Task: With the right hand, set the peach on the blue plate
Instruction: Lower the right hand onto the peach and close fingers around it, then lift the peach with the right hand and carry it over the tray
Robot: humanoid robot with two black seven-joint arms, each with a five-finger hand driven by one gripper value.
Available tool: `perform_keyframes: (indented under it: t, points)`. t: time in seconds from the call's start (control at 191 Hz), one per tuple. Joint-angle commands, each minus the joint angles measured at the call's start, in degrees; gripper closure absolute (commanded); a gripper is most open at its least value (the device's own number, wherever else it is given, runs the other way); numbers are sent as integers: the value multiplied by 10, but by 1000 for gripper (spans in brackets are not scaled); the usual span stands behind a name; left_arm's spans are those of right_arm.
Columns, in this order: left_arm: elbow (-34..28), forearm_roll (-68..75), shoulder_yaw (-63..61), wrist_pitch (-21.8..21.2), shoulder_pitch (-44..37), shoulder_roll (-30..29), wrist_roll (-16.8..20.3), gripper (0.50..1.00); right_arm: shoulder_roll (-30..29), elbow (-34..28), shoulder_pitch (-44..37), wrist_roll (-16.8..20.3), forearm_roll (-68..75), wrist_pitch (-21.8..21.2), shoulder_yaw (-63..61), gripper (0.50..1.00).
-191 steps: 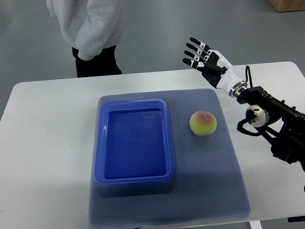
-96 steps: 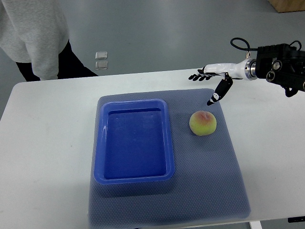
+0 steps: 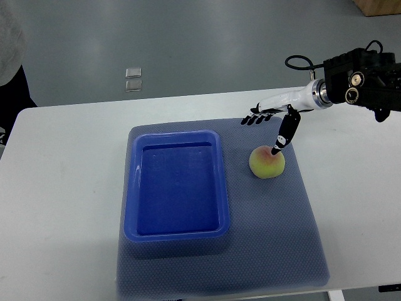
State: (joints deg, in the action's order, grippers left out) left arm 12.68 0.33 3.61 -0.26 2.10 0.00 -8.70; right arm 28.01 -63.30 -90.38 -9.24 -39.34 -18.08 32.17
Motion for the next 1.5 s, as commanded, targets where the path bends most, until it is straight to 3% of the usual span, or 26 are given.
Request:
perform_keyframes:
  t: [0.0, 0.351, 0.455, 0.77, 0.89, 0.963, 1.058, 1.147, 1.34, 1.476, 1.492]
  points:
    - [0, 0, 0, 0, 0, 0, 0, 500, 1, -2, 3, -1, -3, 2, 10, 570]
    - [-1, 0, 0, 0, -1, 0, 0, 500, -4, -4, 38, -3, -26, 7, 10, 570]
    - [-2, 0, -1, 0, -1, 0, 0, 500, -5, -4, 58, -6, -28, 41, 10, 572]
    - [-2, 0, -1, 0, -1, 0, 0, 500, -10, 3, 86, -8, -32, 89, 10, 589]
    - [-1, 0, -1, 0, -1, 0, 0, 500, -14, 4, 94, -11, -32, 108, 10, 728]
    - [-1, 0, -1, 0, -1, 0, 0, 500, -15, 5, 102, -12, -32, 115, 10, 856]
    - [-2, 0, -1, 0, -1, 0, 0, 500, -16, 5, 104, -12, -32, 117, 10, 895]
    - [-2, 0, 0, 0, 0, 0, 0, 500, -15, 5, 103, -12, -32, 118, 10, 1000]
    - [-2, 0, 0, 0, -1, 0, 0, 500, -5, 4, 93, -11, -30, 117, 7, 1000]
    - [-4, 0, 0, 0, -1, 0, 0, 500, 23, -23, 30, -11, -28, 106, 3, 1000]
    - [-5, 0, 0, 0, -1, 0, 0, 500, 43, -46, -8, -11, -25, 94, 4, 1000]
